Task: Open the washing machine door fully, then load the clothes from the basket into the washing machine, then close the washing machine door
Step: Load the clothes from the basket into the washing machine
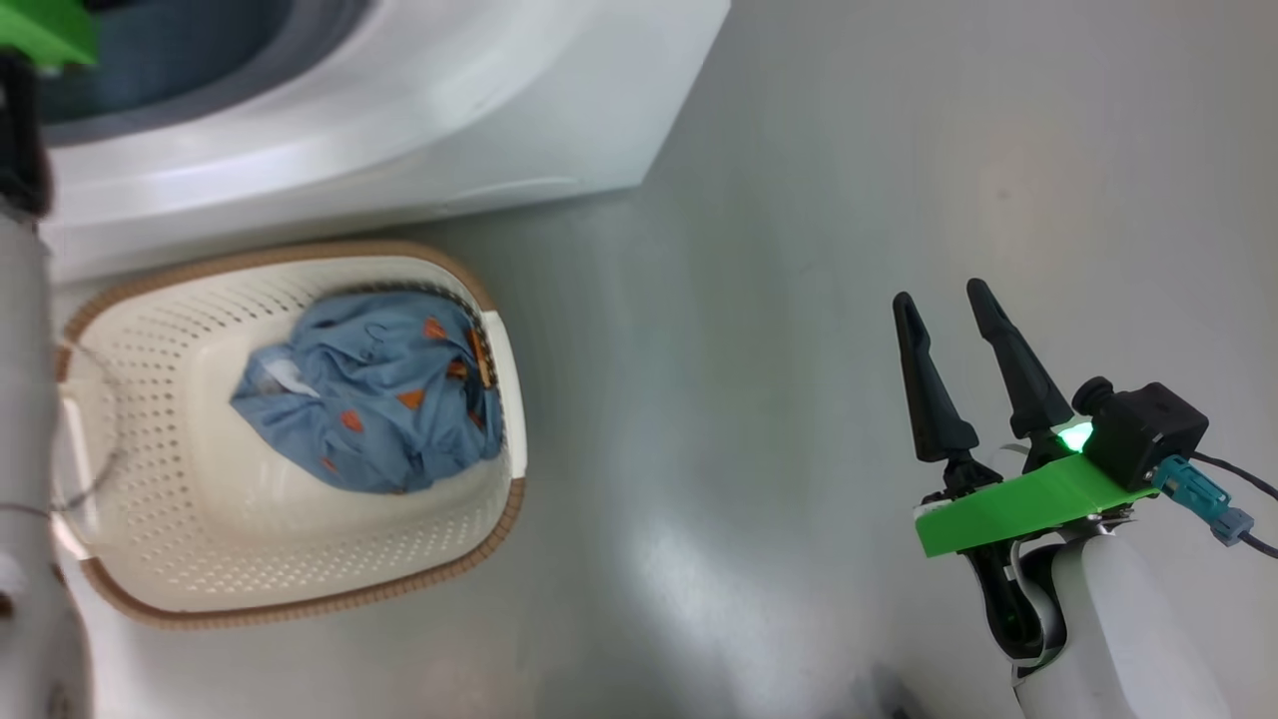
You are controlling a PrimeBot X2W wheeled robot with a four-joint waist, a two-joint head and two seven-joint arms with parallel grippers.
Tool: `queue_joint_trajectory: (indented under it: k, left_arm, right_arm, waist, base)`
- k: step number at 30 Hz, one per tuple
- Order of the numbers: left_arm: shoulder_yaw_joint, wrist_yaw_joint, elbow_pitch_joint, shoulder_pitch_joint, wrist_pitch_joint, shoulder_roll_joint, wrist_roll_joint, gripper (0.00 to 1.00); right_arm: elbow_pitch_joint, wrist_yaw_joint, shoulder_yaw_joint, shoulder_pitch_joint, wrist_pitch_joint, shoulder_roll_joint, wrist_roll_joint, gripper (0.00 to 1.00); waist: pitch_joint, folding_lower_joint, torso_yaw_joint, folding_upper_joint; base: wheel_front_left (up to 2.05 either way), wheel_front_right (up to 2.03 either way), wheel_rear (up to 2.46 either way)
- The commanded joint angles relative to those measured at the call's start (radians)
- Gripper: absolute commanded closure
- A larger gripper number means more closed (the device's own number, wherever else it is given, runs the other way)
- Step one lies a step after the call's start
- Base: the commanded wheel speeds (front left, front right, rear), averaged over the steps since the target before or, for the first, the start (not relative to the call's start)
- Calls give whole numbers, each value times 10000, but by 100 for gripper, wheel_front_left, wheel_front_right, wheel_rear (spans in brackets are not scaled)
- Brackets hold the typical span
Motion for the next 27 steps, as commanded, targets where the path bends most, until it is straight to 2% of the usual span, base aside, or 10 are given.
queue_joint_trajectory:
  k: [1,16,27]
  left_arm:
    - [147,105,-531,540,-54,361,-37,0]
    - [497,209,-2472,3674,-56,-158,-197,0]
    - [761,541,-4920,6474,-56,-580,146,0]
  right_arm:
    - [-139,16,170,337,-74,34,2,0]
    - [118,16,98,774,-74,34,-111,0]
    - [288,16,82,1259,-74,34,-142,0]
  waist:
    - [-509,0,206,-1]
    - [-2058,0,516,-1]
    - [-3355,0,657,-1]
  base:
    - [0,0,0]
    - [0,0,0]
    - [0,0,0]
